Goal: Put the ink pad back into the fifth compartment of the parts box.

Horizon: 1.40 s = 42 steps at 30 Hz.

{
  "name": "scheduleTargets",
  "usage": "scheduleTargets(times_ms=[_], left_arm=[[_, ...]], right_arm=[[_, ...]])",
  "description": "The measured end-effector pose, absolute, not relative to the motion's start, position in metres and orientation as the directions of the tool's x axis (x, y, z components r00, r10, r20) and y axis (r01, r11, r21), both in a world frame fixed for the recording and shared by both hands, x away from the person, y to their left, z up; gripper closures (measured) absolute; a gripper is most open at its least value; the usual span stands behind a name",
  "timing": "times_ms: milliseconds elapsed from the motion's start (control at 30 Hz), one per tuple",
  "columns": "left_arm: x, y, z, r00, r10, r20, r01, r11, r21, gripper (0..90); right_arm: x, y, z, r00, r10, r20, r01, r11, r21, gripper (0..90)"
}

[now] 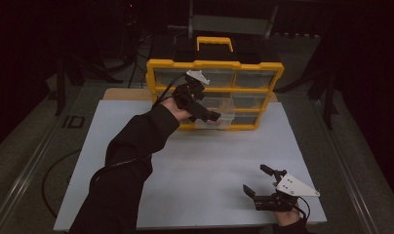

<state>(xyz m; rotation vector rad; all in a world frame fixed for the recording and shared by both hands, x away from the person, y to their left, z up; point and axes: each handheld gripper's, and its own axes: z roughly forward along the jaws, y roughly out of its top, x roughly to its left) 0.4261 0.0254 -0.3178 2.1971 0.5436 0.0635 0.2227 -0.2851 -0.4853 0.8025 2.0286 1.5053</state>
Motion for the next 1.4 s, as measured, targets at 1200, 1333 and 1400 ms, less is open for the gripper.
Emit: scheduleTargets(times_ms=[1200,1333,1400], left_arm=[[0.391,0.087,-0.337,0.913,0.388,-0.126,0.325,-0.505,0.800,0.0],[0.385,0.094,-0.344,0.923,0.374,-0.094,0.290,-0.513,0.808,0.0],[0.382,0.098,-0.349,0.928,0.363,-0.084,0.277,-0.520,0.808,0.0]], right_arm=[[0.223,-0.283,-0.484,-0.710,0.703,-0.041,0.172,0.229,0.958,8.3],[0.222,-0.283,-0.484,-0.711,0.702,-0.046,0.168,0.233,0.958,8.3],[0.222,-0.283,-0.484,-0.710,0.703,-0.044,0.169,0.231,0.958,8.2]])
